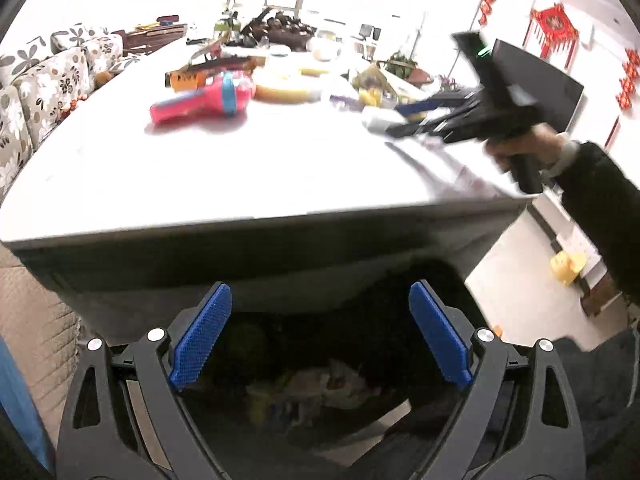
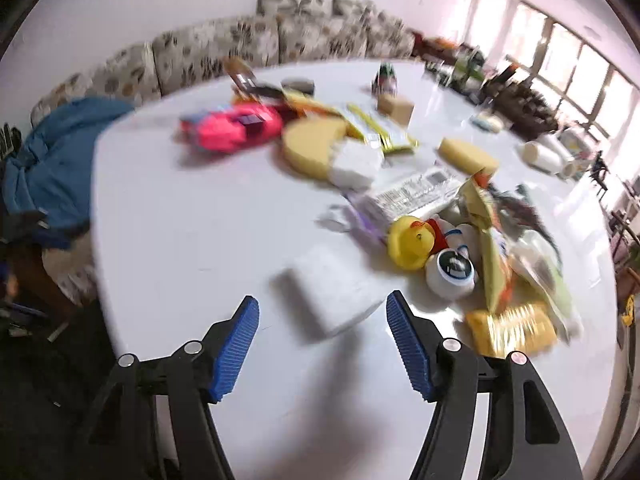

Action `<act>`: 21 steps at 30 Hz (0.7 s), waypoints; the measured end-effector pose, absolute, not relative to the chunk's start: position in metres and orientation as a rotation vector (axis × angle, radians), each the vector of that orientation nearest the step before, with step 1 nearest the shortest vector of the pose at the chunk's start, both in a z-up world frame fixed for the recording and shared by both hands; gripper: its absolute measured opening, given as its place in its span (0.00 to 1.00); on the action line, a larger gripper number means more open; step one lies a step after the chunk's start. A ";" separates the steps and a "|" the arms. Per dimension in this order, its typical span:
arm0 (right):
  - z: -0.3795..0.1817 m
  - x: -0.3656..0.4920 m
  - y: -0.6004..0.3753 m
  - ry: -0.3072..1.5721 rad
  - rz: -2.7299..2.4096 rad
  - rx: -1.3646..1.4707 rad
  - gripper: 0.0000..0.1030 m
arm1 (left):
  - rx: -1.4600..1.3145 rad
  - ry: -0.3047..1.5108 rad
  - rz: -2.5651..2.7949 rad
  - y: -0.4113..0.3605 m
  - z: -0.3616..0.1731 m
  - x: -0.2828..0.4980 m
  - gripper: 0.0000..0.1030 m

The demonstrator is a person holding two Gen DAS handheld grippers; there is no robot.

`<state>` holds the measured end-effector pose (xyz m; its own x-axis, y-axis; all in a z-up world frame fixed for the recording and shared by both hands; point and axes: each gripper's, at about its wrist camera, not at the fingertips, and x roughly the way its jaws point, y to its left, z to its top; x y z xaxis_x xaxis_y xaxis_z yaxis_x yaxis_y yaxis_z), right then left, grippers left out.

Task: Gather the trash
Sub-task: 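Grasp the white sponge block with the right gripper while the left grasps the pink toy gun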

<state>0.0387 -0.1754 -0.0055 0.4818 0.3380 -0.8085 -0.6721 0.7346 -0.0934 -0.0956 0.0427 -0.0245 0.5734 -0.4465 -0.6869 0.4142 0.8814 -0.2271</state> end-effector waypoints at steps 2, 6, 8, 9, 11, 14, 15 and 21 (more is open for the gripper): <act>-0.006 0.053 -0.179 0.918 0.690 -0.354 0.44 | -0.033 0.800 -0.481 0.035 -0.019 -0.086 0.86; -0.004 0.040 -0.178 0.935 0.663 -0.328 0.33 | -0.051 0.773 -0.408 0.032 -0.003 -0.057 0.86; -0.003 0.032 -0.186 0.911 0.663 -0.295 0.33 | -0.068 0.762 -0.372 0.033 0.005 -0.034 0.86; 0.000 0.024 -0.191 0.898 0.659 -0.268 0.33 | -0.070 0.753 -0.358 0.032 0.008 -0.022 0.86; 0.008 0.011 -0.204 0.869 0.639 -0.213 0.34 | -0.053 0.738 -0.348 0.034 0.013 0.005 0.86; 0.010 -0.006 -0.216 0.849 0.636 -0.115 0.35 | 0.011 0.764 -0.359 0.031 0.019 0.047 0.86; 0.009 -0.012 -0.220 0.853 0.636 -0.089 0.35 | 0.046 0.780 -0.370 0.029 0.019 0.062 0.86; 0.002 -0.029 -0.236 0.871 0.614 0.011 0.37 | 0.192 0.921 -0.395 0.021 0.008 0.139 0.86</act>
<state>-0.0292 -0.2364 0.0015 0.4844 0.5085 -0.7119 -0.4996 0.8287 0.2520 0.1389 0.0212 0.0078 0.5401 -0.2484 -0.8041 0.4107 0.9117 -0.0057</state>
